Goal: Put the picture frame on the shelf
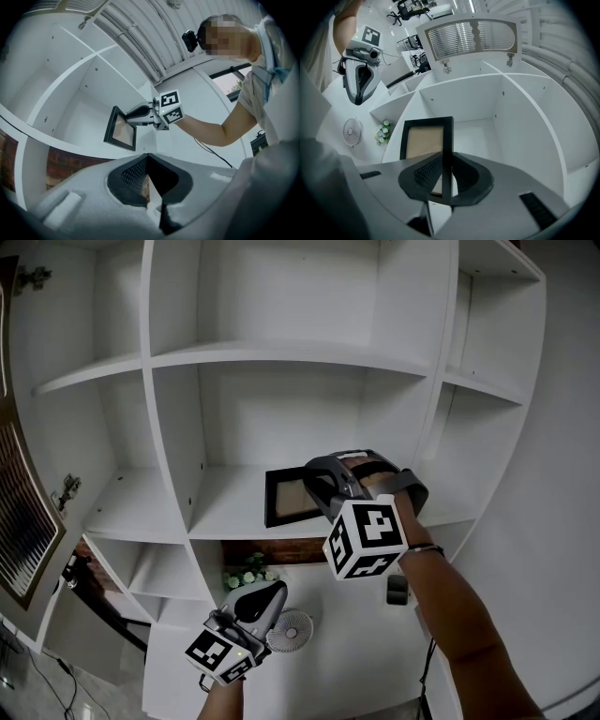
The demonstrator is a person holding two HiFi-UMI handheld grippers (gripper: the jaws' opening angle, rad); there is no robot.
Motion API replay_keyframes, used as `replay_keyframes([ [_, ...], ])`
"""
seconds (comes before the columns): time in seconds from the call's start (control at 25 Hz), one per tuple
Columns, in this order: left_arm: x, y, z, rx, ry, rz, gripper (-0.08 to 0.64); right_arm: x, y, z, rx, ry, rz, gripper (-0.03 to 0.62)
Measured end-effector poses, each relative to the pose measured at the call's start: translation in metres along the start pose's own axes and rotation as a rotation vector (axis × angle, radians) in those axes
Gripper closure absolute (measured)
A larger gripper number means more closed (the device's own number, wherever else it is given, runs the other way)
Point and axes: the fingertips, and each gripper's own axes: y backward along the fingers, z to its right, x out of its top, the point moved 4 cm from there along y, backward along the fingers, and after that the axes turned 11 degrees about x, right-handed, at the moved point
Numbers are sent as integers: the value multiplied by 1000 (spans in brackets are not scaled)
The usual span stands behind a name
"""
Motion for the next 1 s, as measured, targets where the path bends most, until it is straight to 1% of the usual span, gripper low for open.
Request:
replay_keyframes([
  [0.44,-9,-6,2,-34,19,-14,551,-7,-34,5,33,-4,-39,518],
  [0.68,-13,-9,-1,-34,26,-18,551,-13,-47,3,39,-2,-55,517],
  [1.0,-15,-9,-2,-25,32,-19,551,-13,-50,4,41,6,-57,517],
])
